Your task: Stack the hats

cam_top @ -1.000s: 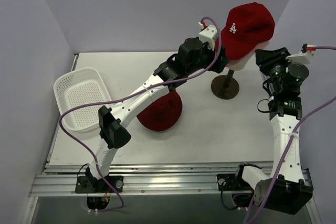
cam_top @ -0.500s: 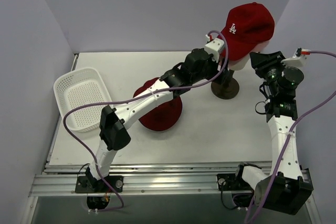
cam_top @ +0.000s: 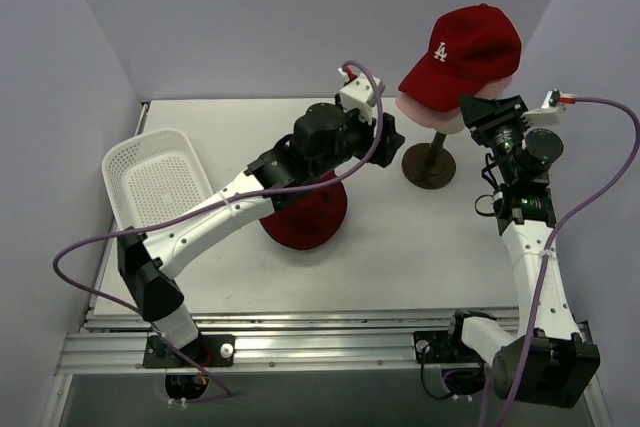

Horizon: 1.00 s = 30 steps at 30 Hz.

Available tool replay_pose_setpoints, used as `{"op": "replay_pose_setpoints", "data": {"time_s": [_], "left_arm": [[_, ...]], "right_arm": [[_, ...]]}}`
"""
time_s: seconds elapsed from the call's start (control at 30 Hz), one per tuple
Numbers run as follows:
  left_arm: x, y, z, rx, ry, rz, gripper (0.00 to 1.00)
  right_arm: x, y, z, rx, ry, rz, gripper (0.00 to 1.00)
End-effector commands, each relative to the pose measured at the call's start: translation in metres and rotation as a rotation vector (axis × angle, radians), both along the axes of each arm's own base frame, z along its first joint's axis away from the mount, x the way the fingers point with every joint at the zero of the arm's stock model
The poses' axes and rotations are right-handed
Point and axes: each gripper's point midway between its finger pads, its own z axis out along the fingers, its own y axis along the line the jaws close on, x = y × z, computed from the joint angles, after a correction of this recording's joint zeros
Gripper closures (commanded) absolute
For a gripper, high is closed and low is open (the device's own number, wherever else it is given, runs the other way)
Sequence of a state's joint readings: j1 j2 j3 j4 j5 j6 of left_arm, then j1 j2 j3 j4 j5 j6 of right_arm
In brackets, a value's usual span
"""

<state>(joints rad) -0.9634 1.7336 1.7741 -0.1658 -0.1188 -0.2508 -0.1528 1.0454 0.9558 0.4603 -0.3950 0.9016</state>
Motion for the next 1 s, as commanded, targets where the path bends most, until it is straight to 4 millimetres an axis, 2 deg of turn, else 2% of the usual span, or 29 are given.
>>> {"op": "replay_pose_setpoints", "data": {"time_s": [0.0, 0.03, 0.07, 0.1, 0.13, 0.2, 0.27, 0.3, 0.47, 0.53, 0.57, 0.63, 0.67, 0.7, 0.73, 0.8, 0.83, 0.93, 0.97], "left_arm": [[-0.011, 0.023, 0.043, -0.094, -0.073, 0.034, 0.21], [-0.014, 0.027, 0.042, -0.101, -0.063, 0.037, 0.21], [-0.017, 0.03, 0.029, -0.086, -0.044, 0.034, 0.21], [-0.024, 0.039, 0.037, -0.109, -0.05, 0.035, 0.21], [-0.027, 0.041, 0.025, -0.107, -0.032, 0.03, 0.21], [-0.035, 0.053, 0.032, -0.134, -0.039, 0.033, 0.21], [-0.037, 0.061, 0.025, -0.121, -0.029, 0.053, 0.21], [-0.039, 0.067, 0.028, -0.126, -0.032, 0.061, 0.21], [-0.05, 0.079, 0.017, -0.104, -0.005, 0.055, 0.21], [-0.053, 0.083, 0.004, -0.083, 0.013, 0.053, 0.21], [-0.056, 0.088, 0.007, -0.09, 0.007, 0.056, 0.21], [-0.059, 0.092, -0.007, -0.069, 0.018, 0.053, 0.22], [-0.063, 0.098, -0.004, -0.077, 0.011, 0.056, 0.22], [-0.064, 0.101, -0.007, -0.076, 0.009, 0.06, 0.22], [-0.066, 0.104, -0.021, -0.053, 0.018, 0.062, 0.22], [-0.068, 0.112, -0.024, -0.057, 0.006, 0.073, 0.22], [-0.069, 0.116, -0.038, -0.029, 0.011, 0.078, 0.22], [-0.071, 0.125, -0.042, -0.026, -0.004, 0.095, 0.22], [-0.074, 0.129, -0.05, -0.019, 0.0, 0.095, 0.22]], "right_arm": [[0.0, 0.005, 0.02, 0.014, -0.08, -0.002, 0.71], [0.001, 0.005, 0.017, 0.013, -0.076, -0.002, 0.71], [0.001, 0.004, 0.018, 0.016, -0.079, -0.008, 0.71], [0.002, 0.004, 0.016, 0.02, -0.074, -0.01, 0.71], [0.004, 0.004, 0.014, 0.025, -0.068, -0.015, 0.71], [0.006, 0.005, 0.01, 0.037, -0.06, -0.007, 0.71], [0.007, 0.011, 0.011, 0.046, -0.068, 0.006, 0.71], [0.008, 0.012, 0.009, 0.049, -0.064, 0.008, 0.71], [0.005, 0.02, 0.01, 0.066, -0.065, 0.012, 0.71], [0.005, 0.02, 0.012, 0.072, -0.067, 0.002, 0.71], [0.005, 0.021, 0.011, 0.072, -0.066, 0.0, 0.71], [0.005, 0.023, 0.011, 0.072, -0.064, -0.008, 0.71], [0.006, 0.023, 0.007, 0.072, -0.053, -0.01, 0.71], [0.007, 0.023, 0.005, 0.074, -0.047, -0.012, 0.73], [0.008, 0.023, 0.004, 0.077, -0.045, -0.016, 0.75], [0.009, 0.023, -0.001, 0.079, -0.033, -0.019, 0.79], [0.009, 0.023, -0.002, 0.077, -0.032, -0.023, 0.8], [0.007, 0.021, -0.008, 0.076, -0.02, -0.031, 0.85], [0.007, 0.02, -0.01, 0.074, -0.019, -0.036, 0.87]]}}
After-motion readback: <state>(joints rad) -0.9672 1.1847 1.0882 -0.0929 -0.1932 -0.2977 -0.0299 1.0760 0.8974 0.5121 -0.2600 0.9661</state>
